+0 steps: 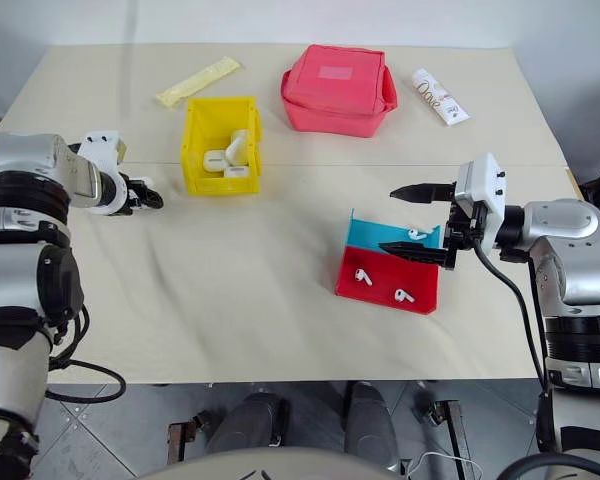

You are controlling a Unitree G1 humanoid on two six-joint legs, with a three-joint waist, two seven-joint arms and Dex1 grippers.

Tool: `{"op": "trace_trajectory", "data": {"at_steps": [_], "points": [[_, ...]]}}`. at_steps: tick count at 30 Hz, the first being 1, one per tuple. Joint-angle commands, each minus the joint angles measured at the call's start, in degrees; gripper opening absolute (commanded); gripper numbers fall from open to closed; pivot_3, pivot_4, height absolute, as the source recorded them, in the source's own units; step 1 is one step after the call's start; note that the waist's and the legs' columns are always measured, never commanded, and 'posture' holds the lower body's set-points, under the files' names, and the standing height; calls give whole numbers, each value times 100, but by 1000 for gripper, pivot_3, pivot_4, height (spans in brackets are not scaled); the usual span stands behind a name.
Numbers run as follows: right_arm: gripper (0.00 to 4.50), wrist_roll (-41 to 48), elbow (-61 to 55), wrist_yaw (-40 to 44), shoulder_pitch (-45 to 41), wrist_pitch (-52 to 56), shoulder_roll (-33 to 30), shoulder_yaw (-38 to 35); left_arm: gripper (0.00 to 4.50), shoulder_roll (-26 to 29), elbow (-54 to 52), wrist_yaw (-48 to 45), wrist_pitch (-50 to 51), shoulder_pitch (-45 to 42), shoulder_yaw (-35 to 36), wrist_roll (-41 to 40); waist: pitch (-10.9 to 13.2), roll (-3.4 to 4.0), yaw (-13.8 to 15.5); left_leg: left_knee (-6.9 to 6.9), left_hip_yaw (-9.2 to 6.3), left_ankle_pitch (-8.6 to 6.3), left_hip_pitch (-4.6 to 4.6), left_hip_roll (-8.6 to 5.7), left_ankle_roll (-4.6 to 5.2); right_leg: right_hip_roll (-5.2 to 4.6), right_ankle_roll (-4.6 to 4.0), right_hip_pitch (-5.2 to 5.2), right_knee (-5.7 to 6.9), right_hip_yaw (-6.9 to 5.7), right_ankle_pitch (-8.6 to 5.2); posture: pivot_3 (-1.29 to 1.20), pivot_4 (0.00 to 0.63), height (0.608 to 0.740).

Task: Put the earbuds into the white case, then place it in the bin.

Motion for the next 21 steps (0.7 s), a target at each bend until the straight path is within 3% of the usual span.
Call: {"op": "trace_trajectory", "data": {"at_steps": [1, 7, 10, 15, 18, 19, 21], "points": [[4500, 43, -216, -35, 19, 12, -81, -84, 2744, 47, 170, 141, -128, 47, 98, 118, 0, 0, -1, 0, 0, 0, 0, 0, 0, 0, 0, 0, 2, -1, 0, 0, 150, 740], [4500, 41, -251, -51, 51, 49, -127, -112, 2744, 181, -66, -77, -530, 235, 5, 200, 0, 1, -6, 2, 1, 0, 0, 1, 0, 0, 0, -1, 4, -2, 0, 0, 150, 740], [4500, 71, -325, -66, 100, 110, -201, -185, 2744, 324, -1364, -666, -1450, 898, -69, 122, 1, 3, -16, 1, 3, 0, 1, 8, -2, -1, 0, -3, 6, -2, 0, 0, 150, 740], [4500, 112, -401, -94, 208, 157, -326, -286, 2744, 603, -3580, -1410, -2443, 2414, 492, -386, 4, -1, -13, 4, 3, -2, -8, 34, -4, -1, -1, -11, 1, -8, 0, 0, 150, 740], [4500, 158, -545, -180, 269, 244, -380, -347, 2744, 452, -4827, -2610, -4151, 3335, 1177, -1227, 5, 1, -6, 4, 0, -4, -9, 36, -4, -6, -1, -8, -6, -9, 0, 0, 150, 740], [4500, 163, -646, -248, 313, 297, -386, -362, 2744, 272, -5165, -3392, -4946, 3605, 1339, -1663, 6, 3, 7, 6, -1, -4, -11, 38, -6, -8, -2, -6, -15, -11, -1, 0, 150, 740], [4500, 154, -727, -317, 375, 377, -423, -400, 2744, 70, -5432, -4172, -5746, 3862, 1364, -1997, 6, 3, 40, 15, -11, -5, -14, 42, -6, -17, -2, 14, -40, -19, 0, 0, 150, 740]]}}
